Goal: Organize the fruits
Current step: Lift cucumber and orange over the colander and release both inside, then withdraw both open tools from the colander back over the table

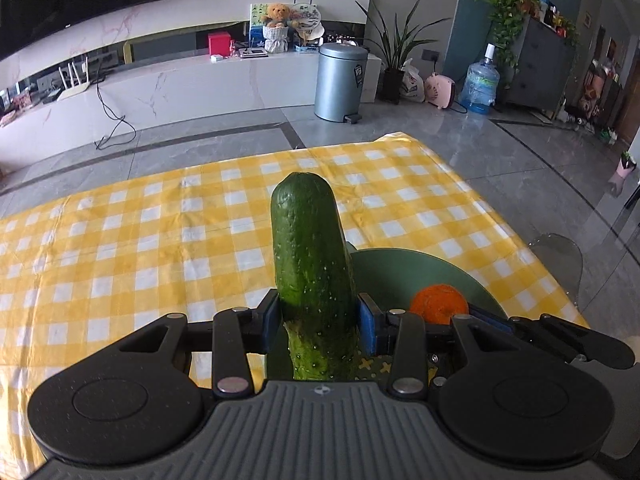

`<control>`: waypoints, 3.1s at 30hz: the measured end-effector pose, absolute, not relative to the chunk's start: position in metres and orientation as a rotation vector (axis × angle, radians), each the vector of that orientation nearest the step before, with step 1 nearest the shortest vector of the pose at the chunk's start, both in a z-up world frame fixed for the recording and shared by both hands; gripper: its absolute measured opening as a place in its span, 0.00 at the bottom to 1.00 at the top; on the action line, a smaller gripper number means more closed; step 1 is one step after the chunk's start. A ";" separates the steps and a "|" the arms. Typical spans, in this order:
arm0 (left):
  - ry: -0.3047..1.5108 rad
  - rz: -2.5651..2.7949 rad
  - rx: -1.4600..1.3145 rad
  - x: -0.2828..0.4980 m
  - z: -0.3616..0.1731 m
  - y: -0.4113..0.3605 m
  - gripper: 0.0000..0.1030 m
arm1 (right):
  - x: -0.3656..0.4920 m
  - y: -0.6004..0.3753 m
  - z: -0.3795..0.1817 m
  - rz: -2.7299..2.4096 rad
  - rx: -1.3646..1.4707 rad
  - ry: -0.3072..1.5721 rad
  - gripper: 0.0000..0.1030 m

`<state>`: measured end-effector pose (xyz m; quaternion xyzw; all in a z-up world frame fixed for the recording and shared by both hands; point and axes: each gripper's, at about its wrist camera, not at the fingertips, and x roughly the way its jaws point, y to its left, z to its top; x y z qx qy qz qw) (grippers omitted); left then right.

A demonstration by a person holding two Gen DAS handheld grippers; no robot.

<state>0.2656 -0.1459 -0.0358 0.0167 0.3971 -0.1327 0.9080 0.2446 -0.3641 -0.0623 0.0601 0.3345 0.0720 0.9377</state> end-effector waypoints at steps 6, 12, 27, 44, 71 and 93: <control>0.835 -0.270 0.075 0.281 -0.044 -0.155 0.44 | 0.249 -0.358 -0.070 0.156 0.090 0.714 0.38; 0.855 -0.281 0.136 0.294 -0.055 -0.170 0.44 | 0.251 -0.357 -0.075 0.133 0.096 0.751 0.38; 0.895 -0.325 0.222 0.292 -0.069 -0.180 0.45 | 0.260 -0.346 -0.086 0.170 0.074 0.828 0.38; 0.894 -0.375 0.190 0.265 -0.045 -0.167 0.64 | 0.261 -0.345 -0.088 0.161 0.061 0.827 0.49; 0.803 -0.204 0.219 0.162 0.007 -0.084 0.66 | 0.167 -0.346 -0.037 0.114 0.243 0.508 0.69; 0.838 -0.190 -0.007 0.125 -0.035 -0.008 0.66 | 0.117 -0.271 -0.058 0.299 0.100 0.669 0.68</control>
